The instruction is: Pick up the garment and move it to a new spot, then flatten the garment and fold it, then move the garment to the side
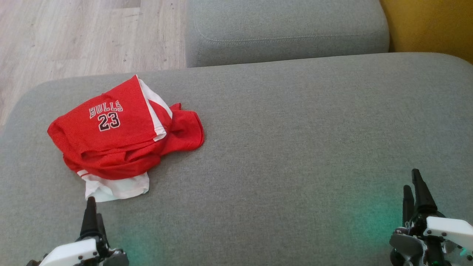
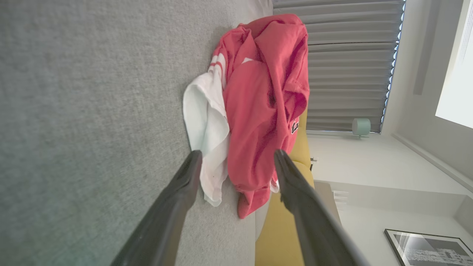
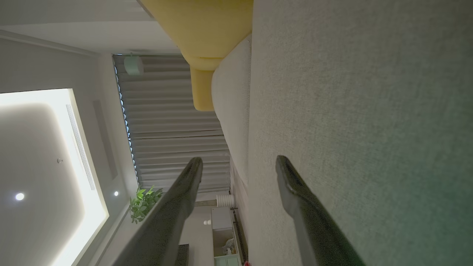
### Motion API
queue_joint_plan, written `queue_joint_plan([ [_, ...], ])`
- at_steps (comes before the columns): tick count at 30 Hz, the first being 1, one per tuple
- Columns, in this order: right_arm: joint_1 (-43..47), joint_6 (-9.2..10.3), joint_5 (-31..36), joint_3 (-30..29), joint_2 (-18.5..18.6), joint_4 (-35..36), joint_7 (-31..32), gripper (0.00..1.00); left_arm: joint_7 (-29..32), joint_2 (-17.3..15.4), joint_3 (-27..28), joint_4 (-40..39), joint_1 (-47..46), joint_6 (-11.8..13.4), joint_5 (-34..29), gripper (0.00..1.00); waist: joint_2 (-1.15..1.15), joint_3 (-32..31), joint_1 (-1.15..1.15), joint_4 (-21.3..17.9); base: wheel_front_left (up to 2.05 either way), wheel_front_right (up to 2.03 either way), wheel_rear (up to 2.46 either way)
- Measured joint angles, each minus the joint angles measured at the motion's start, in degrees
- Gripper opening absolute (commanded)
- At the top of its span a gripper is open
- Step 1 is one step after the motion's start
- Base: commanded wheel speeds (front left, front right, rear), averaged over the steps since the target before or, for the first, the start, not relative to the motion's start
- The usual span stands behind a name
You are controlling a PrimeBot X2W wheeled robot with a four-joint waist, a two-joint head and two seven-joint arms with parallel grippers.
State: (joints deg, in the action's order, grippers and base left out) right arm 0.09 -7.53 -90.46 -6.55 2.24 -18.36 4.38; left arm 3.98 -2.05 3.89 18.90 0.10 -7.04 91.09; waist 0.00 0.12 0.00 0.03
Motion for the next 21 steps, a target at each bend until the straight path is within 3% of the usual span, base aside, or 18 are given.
queue_joint_plan([
  [9, 0.0, 0.00, 4.3, 0.2, 0.0, 0.5, -1.7, 1.00, -1.4, 0.0, 0.3, -0.7, 0.0, 0.0, -1.2, 1.00, 0.00, 0.0, 0.00, 0.1, 0.00, 0.00, 0.00],
  [21, 0.0, 0.00, 16.0, 0.3, 0.0, 3.3, -3.5, 1.00, -3.3, 0.0, 2.2, -3.3, -0.1, 0.1, -8.1, 1.00, 0.00, 0.1, 0.00, 0.1, 0.00, 0.00, 0.00],
])
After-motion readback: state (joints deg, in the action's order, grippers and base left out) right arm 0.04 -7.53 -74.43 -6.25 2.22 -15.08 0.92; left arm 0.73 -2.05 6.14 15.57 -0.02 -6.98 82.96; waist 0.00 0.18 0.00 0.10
